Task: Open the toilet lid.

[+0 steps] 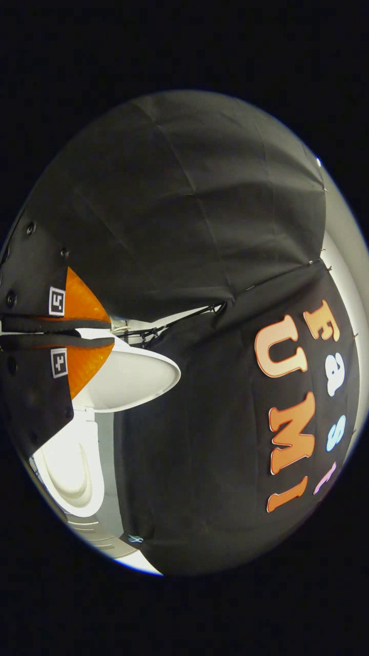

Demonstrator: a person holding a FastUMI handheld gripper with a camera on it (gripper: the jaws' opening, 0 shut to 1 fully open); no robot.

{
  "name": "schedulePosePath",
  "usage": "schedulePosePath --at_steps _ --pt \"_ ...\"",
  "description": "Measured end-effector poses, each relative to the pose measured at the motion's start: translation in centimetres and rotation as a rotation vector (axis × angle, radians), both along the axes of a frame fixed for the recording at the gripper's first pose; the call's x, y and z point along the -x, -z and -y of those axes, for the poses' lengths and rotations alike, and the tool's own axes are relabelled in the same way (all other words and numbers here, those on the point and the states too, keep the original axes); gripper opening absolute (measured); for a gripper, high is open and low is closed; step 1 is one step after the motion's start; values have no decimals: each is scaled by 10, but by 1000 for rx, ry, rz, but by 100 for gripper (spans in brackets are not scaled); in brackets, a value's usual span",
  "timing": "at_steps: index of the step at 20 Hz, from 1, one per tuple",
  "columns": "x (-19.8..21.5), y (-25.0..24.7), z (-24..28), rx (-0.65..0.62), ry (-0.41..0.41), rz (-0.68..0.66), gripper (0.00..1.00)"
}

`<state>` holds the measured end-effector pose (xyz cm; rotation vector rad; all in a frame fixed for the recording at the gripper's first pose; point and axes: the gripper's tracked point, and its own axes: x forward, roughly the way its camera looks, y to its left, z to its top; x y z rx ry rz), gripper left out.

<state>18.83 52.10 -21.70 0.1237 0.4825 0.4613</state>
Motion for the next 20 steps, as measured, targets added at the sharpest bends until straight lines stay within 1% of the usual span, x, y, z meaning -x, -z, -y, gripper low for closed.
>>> schedulePosePath --at_steps 6,9,10,11,12,13,14,16,20 --pt "3 5 -23 18 -36 -16 9" --pt "3 3 -22 37 -26 0 13" --pt "4 1 -23 39 -38 8 16" --pt "9 4 -29 22 -69 9 19" --pt "12 6 -35 5 -98 -7 23" --pt "15 6 -39 -14 -120 -23 30" --pt "15 3 -36 -25 -120 -25 32" --pt "17 -4 -36 -37 -127 -17 45" --pt "13 -24 -22 -11 -124 70 87"
